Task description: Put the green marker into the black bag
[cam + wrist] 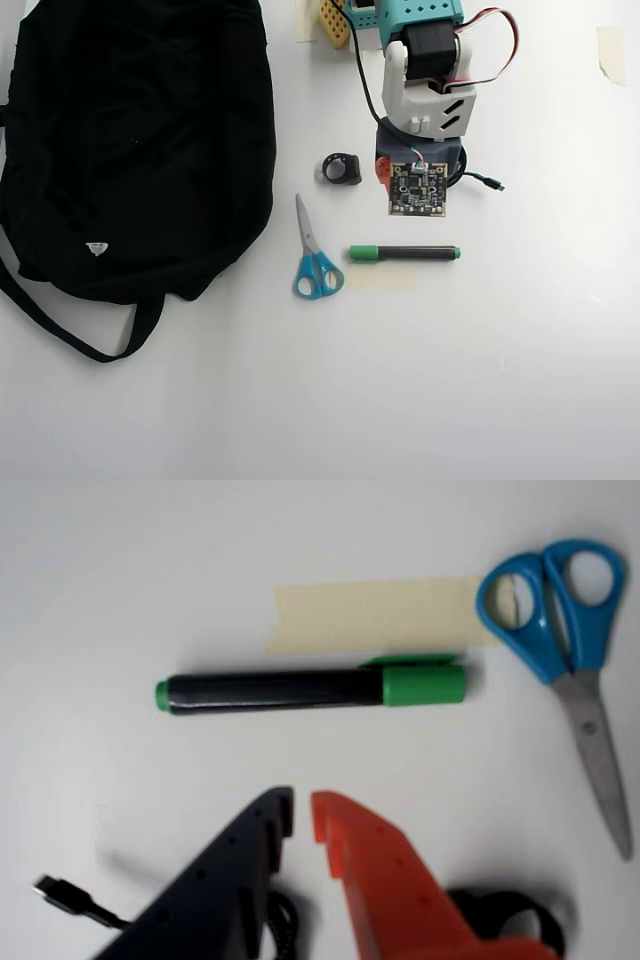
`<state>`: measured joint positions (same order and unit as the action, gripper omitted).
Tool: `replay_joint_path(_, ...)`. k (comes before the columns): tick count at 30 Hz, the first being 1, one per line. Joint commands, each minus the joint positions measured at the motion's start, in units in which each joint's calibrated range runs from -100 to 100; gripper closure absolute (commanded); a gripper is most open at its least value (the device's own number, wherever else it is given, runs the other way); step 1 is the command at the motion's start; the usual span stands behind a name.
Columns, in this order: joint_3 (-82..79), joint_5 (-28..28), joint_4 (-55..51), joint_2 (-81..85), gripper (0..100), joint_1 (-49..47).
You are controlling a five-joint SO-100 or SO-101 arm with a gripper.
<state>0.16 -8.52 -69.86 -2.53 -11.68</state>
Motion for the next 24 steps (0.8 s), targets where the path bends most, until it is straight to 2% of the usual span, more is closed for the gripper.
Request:
replay_joint_path(1, 0.29, -1.39, -0.43, 0.37, 98, -0.43)
replay_joint_path(5, 0.38, -1.6, -0.34, 0.37, 98, -0.51)
replay_joint_path(24, 1.73, -12.51, -0.43, -4.11, 98, 0.01)
